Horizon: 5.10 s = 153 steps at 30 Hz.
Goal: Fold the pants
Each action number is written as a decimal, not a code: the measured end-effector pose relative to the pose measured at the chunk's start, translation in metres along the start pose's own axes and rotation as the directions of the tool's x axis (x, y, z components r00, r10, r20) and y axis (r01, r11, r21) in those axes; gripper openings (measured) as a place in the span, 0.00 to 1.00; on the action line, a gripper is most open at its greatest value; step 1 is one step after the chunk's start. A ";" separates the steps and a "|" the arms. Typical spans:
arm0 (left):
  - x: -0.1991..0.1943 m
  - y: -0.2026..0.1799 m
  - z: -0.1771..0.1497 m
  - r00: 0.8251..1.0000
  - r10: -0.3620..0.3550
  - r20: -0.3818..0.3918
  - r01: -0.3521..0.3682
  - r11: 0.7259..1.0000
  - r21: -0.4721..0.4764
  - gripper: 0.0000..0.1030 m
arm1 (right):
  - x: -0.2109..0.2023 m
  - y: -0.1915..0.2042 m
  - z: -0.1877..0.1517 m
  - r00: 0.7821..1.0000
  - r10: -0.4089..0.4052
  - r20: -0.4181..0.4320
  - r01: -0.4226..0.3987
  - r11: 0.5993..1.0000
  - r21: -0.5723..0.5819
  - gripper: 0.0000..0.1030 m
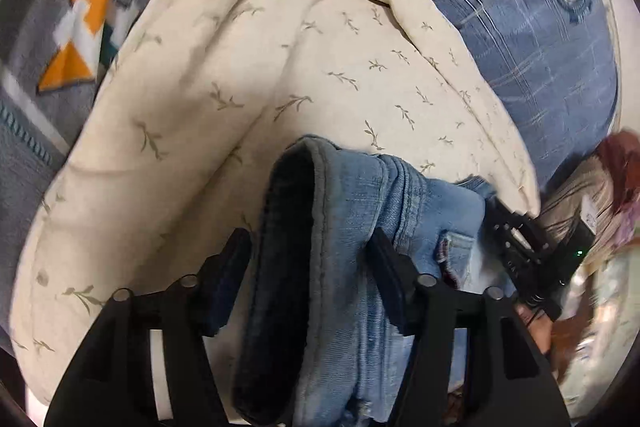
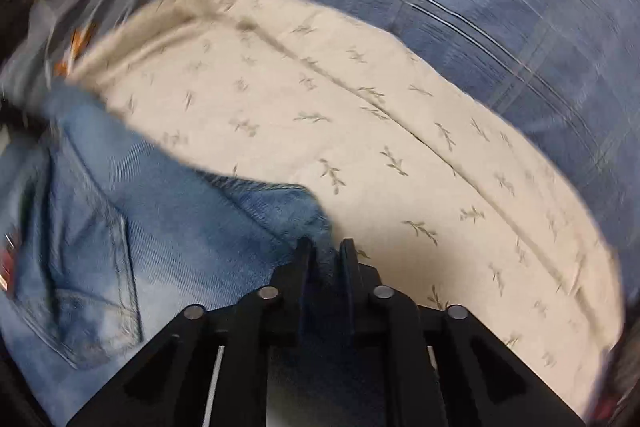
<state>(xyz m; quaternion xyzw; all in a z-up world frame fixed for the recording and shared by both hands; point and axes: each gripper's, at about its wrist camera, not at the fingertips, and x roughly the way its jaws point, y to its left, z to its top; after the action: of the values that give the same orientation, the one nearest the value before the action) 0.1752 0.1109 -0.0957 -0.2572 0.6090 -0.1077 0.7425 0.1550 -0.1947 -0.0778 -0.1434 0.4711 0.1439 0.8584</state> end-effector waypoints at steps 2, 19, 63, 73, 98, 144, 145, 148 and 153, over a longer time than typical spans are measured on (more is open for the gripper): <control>-0.013 0.003 -0.004 0.999 -0.047 0.012 0.047 0.999 -0.020 0.52 | -0.021 -0.023 -0.006 0.997 0.064 0.039 -0.068 0.990 0.121 0.33; -0.041 -0.005 -0.155 0.934 -0.353 -0.051 0.352 0.936 -0.027 0.76 | -0.106 0.026 -0.187 0.766 0.611 0.202 -0.612 0.593 0.523 0.63; -0.001 -0.021 -0.121 0.998 0.026 -0.053 -0.025 0.999 0.022 0.66 | -0.161 -0.180 -0.371 0.845 -0.112 0.522 -0.492 0.219 0.843 0.06; -0.008 -0.013 -0.131 0.993 0.090 -0.080 -0.084 0.994 0.075 0.65 | -0.146 -0.179 -0.425 0.841 -0.122 0.527 -0.514 0.122 0.849 0.30; 0.130 -0.404 -0.165 0.961 0.182 -0.211 0.065 0.590 0.805 0.69 | -0.135 -0.177 -0.402 0.781 -0.171 0.600 -0.538 0.305 0.786 0.62; 0.161 -0.483 -0.204 0.944 0.094 -0.315 0.288 0.221 0.932 0.09 | -0.190 -0.139 -0.350 0.804 -0.212 0.555 -0.345 0.593 0.727 0.29; 0.153 -0.479 -0.200 0.946 0.080 -0.315 0.289 0.238 0.927 0.09 | -0.193 -0.133 -0.344 0.807 -0.208 0.553 -0.334 0.612 0.717 0.29; 0.130 -0.463 -0.188 0.949 0.040 -0.313 0.288 0.293 0.912 0.09 | -0.199 -0.113 -0.325 0.813 -0.182 0.553 -0.317 0.657 0.684 0.30; 0.105 -0.418 -0.166 0.957 -0.001 -0.290 0.266 0.400 0.877 0.12 | -0.193 -0.077 -0.293 0.832 -0.110 0.544 -0.312 0.718 0.622 0.32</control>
<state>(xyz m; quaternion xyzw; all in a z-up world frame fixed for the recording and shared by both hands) 0.1045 -0.3336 0.0087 0.1535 0.5159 -0.5105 0.6706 -0.1401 -0.3993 -0.0562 0.2599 0.2333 0.0421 0.9361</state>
